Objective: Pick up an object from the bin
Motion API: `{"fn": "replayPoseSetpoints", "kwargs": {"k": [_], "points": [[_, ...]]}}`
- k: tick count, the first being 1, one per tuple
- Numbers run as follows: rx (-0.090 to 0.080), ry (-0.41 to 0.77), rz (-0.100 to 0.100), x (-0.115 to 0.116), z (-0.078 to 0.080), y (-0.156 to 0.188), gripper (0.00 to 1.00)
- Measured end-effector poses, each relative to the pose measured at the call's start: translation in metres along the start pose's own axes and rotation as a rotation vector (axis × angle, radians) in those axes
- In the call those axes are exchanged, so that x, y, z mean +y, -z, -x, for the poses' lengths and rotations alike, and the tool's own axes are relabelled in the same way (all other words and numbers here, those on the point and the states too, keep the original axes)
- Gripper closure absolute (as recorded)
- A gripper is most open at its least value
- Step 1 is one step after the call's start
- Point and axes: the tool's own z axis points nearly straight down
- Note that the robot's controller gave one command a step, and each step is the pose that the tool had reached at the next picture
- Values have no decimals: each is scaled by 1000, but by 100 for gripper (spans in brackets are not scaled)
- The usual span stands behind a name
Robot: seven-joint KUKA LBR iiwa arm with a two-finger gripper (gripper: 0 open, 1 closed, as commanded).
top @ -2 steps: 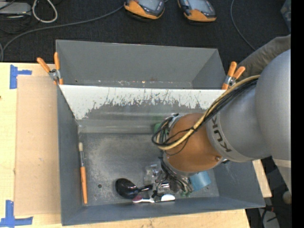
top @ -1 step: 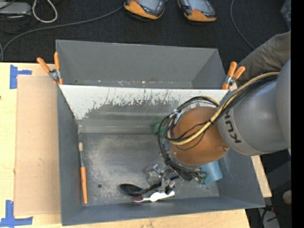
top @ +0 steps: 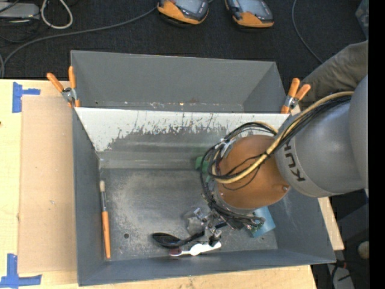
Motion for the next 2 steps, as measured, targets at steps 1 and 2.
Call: {"fn": "replayPoseSetpoints", "kwargs": {"k": [1,2], "points": [[1,-412,1,-4,19,0,100],[5,-517,2,-20,-30,0,100]]}}
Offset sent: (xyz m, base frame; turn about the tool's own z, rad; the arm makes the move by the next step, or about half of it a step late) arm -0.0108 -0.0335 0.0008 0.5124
